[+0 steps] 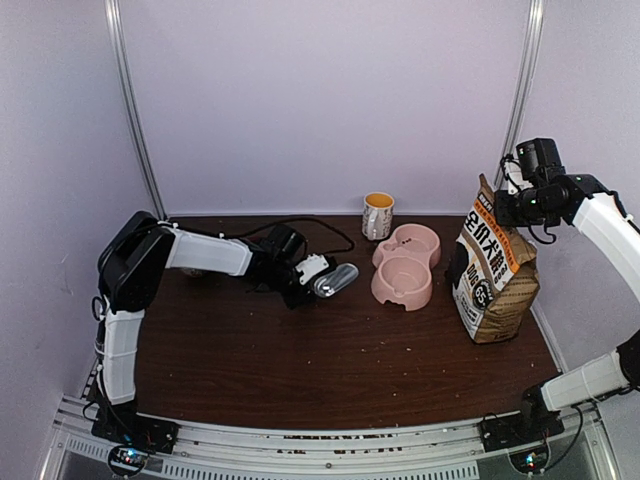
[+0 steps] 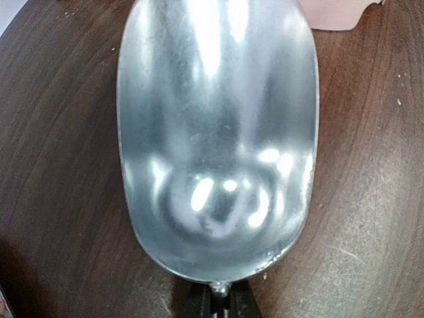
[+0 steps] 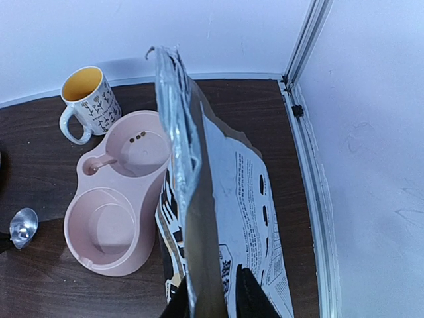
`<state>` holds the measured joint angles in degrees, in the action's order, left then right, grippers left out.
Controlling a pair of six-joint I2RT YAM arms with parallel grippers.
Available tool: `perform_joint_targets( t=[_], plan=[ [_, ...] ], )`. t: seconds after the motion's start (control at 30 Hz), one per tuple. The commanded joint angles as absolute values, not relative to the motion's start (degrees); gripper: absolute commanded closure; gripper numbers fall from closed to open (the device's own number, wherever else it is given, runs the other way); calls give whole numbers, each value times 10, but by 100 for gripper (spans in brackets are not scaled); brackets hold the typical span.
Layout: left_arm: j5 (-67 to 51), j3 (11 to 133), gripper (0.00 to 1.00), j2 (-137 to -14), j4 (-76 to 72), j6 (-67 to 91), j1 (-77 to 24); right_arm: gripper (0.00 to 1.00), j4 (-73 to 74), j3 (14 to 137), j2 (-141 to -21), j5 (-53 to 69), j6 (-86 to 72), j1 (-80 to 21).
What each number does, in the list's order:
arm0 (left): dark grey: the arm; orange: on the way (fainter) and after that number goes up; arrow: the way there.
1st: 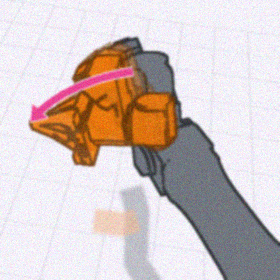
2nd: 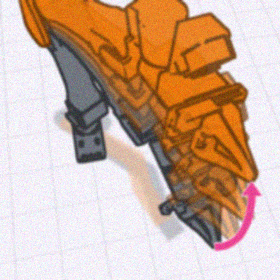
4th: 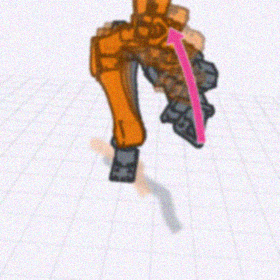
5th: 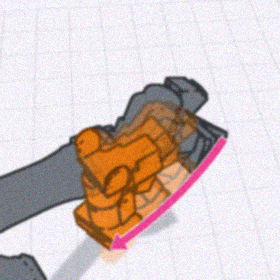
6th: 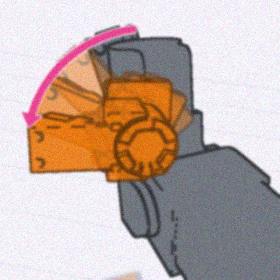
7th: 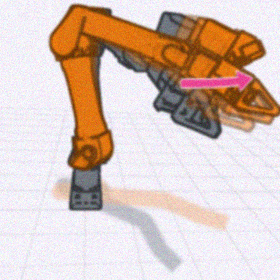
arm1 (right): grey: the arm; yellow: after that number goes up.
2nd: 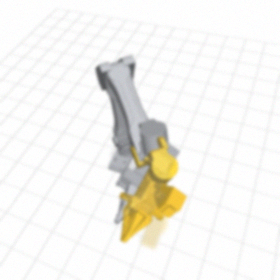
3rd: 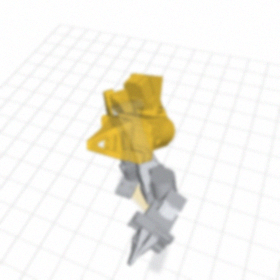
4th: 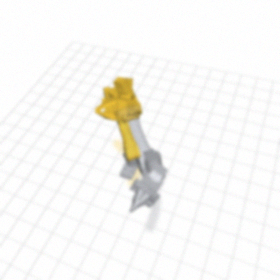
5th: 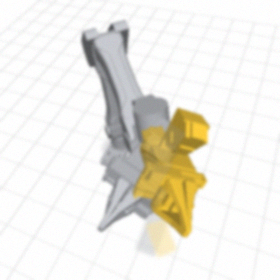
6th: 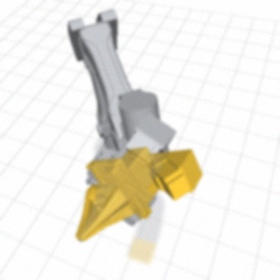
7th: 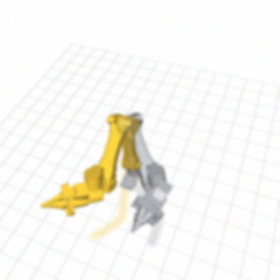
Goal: Serve the pet food
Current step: Pick up the spatula from the center of the board.
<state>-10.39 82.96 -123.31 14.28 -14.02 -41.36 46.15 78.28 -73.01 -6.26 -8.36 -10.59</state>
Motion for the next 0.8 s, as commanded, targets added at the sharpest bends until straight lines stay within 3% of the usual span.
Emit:
perform_joint_targets(
  t=[0.0, 0.23, 0.27, 0.3, 0.33, 0.77],
  plan=[
    [-114, 841, 100, -1239, 149, -133, -415, 82, 489, 794, -718, -60, -91, -105],
    [-110, 828, 100, -1183, 156, -82, -418, 84, 497, 805, -712, -62, -97, -105],
    [-106, 820, 100, -1169, 156, -72, -419, 88, 499, 808, -711, -63, -98, -105],
    [-103, 812, 100, -1155, 157, -61, -420, 98, 499, 810, -710, -64, -98, -105],
    [-100, 800, 100, -1142, 157, -51, -419, 100, 501, 812, -707, -65, -98, -105],
    [-14, 572, 100, -931, 162, 59, -419, 100, 540, 912, -681, -126, -75, -105]
  ],
)
